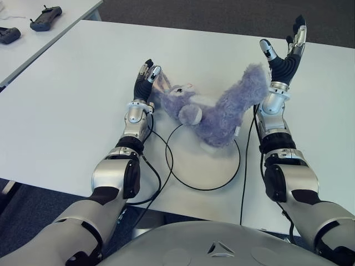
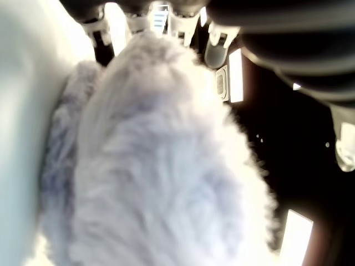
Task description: Put the doll into the plate.
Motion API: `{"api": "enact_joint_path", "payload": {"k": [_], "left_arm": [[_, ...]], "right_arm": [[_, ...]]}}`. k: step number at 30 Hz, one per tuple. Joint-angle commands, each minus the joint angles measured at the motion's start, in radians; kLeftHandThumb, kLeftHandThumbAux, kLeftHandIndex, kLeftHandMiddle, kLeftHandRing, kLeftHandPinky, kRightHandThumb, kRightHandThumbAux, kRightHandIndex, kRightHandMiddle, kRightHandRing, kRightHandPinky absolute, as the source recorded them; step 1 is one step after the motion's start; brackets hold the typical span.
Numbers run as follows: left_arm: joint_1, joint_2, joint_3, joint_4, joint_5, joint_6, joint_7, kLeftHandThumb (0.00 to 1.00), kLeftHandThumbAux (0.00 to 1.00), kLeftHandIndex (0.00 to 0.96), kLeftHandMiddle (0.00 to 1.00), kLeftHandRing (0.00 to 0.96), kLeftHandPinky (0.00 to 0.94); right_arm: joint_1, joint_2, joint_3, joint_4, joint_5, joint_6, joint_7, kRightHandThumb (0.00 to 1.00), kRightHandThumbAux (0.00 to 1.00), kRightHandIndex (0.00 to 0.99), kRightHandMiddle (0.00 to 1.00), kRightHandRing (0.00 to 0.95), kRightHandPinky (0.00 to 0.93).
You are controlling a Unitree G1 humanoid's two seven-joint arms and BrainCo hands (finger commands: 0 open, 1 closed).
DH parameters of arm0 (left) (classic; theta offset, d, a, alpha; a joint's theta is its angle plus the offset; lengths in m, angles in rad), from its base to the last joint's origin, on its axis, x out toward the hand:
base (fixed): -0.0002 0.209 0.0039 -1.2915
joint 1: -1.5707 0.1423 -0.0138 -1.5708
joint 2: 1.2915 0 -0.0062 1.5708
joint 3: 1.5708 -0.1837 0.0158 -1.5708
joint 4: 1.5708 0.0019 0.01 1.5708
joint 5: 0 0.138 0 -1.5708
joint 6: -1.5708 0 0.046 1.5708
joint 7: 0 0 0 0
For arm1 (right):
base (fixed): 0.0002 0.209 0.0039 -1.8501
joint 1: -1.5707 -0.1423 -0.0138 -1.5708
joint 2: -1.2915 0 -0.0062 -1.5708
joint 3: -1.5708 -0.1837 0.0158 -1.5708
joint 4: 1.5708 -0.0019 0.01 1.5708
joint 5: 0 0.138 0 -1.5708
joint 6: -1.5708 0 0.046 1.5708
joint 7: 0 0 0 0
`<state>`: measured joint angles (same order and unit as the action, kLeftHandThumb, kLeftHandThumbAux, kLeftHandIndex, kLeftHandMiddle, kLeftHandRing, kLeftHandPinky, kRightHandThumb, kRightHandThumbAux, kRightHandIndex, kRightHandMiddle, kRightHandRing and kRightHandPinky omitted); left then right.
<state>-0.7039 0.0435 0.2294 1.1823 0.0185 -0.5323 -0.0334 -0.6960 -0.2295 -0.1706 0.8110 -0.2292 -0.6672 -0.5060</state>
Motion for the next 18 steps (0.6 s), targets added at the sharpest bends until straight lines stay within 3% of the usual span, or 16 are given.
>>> {"api": "enact_joint_path", "payload": {"k": [1,18], "left_arm": [[0.268,-0.034,0.009,0.168,-0.002,0.147,0.019,0.000,0.400,0.000,0.000,0.000,0.000],[0.264,-0.036,0.013,0.168,-0.006,0.156,0.022,0.000,0.400,0.000,0.007,0.000,0.000]], "right_arm": [[-0.028,-0.005,0.010,0.071,0.008,0.019,0.005,0.000,0.548,0.000,0.000,0.000,0.000],[-0.040,-0.004,0.009,0.102,0.009,0.008,-0.003,0.000,0.555,0.000,0.001,0.000,0.000]]}}
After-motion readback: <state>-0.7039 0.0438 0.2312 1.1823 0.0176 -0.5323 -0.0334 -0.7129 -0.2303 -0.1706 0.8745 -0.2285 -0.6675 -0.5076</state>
